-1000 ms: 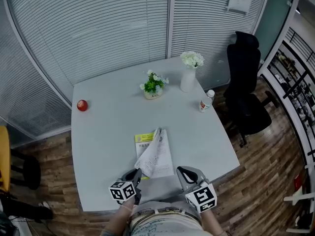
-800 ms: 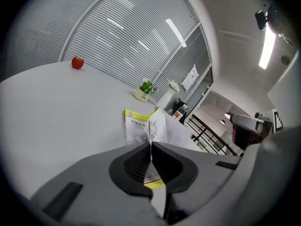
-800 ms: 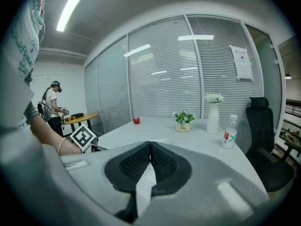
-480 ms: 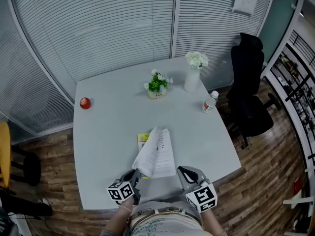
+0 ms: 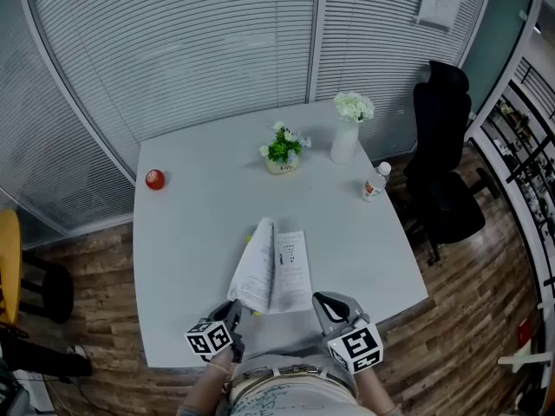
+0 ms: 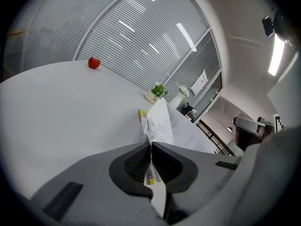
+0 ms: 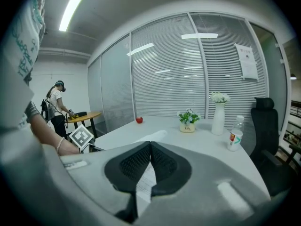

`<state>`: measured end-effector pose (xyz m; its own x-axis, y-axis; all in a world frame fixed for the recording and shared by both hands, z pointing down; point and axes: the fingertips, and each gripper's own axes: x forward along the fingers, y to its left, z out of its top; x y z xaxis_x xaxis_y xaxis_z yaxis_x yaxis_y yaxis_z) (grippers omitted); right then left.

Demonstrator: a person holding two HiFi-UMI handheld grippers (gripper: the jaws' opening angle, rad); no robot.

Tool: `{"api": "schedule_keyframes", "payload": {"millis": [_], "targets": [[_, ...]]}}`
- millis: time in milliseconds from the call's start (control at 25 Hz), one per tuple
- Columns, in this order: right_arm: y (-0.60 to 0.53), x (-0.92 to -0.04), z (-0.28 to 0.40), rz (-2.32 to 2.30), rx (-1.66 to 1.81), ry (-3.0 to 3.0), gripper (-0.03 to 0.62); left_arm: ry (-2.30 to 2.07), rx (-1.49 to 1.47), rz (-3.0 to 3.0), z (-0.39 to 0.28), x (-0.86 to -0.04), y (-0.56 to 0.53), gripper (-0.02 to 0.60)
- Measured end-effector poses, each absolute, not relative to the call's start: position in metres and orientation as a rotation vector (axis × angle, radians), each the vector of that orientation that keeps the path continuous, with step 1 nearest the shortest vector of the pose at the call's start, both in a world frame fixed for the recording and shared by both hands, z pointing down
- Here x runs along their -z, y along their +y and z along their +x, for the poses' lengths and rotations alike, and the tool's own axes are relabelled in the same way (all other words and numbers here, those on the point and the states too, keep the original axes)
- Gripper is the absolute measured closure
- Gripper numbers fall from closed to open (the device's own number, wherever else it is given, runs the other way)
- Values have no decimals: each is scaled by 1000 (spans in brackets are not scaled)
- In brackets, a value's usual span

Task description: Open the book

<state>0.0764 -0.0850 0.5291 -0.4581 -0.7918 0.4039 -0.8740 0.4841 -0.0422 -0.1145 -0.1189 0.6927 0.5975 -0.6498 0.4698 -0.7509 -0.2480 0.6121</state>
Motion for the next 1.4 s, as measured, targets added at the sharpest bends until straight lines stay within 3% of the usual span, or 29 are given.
{"api": "schedule_keyframes", "payload": {"millis": [1400], "targets": [[-94, -527, 62, 1374, -336, -2430, 591, -1285, -160, 1798, -181, -719, -93, 574]]}}
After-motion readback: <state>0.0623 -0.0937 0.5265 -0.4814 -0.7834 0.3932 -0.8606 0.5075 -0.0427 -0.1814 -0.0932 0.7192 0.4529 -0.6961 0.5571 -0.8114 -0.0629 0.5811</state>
